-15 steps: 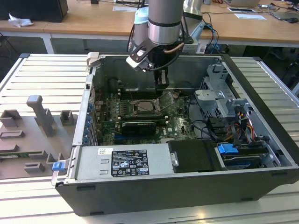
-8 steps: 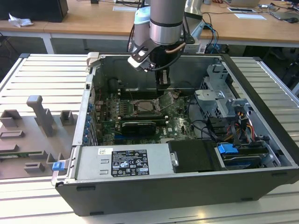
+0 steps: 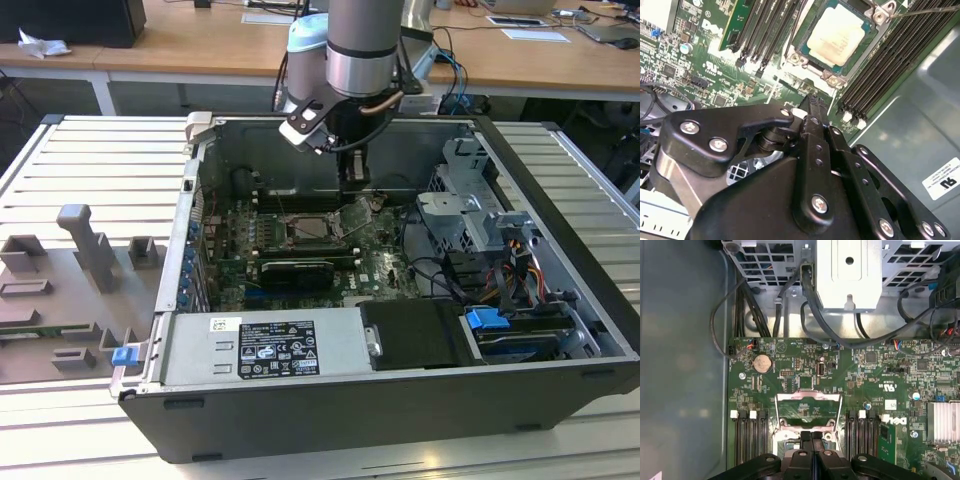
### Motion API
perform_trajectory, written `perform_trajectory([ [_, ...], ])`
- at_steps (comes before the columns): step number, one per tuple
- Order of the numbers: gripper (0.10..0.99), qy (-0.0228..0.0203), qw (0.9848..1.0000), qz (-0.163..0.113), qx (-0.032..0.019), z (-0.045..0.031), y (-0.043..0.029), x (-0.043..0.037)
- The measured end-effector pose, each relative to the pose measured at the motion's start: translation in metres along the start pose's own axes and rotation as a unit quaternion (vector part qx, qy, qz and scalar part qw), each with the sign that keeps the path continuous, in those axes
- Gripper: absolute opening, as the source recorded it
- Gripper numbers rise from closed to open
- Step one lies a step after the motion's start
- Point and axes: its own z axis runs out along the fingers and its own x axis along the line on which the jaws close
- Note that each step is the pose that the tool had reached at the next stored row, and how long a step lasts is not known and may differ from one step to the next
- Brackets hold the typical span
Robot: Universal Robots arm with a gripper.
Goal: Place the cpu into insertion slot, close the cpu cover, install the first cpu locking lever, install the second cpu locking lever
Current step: 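Close the cpu cover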
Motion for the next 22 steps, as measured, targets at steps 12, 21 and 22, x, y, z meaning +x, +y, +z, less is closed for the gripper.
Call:
perform_trajectory([
  [12, 0.106, 0.0003, 1.0, -0.007, 0.0009, 0.0024, 0.0161, 0.0],
  [21, 0.106, 0.0004, 1.0, -0.007, 0.0017, 0.0027, 0.0216, -0.0001],
  [22, 0.106, 0.0004, 1.0, -0.007, 0.0018, 0.0028, 0.0227, -0.0001],
])
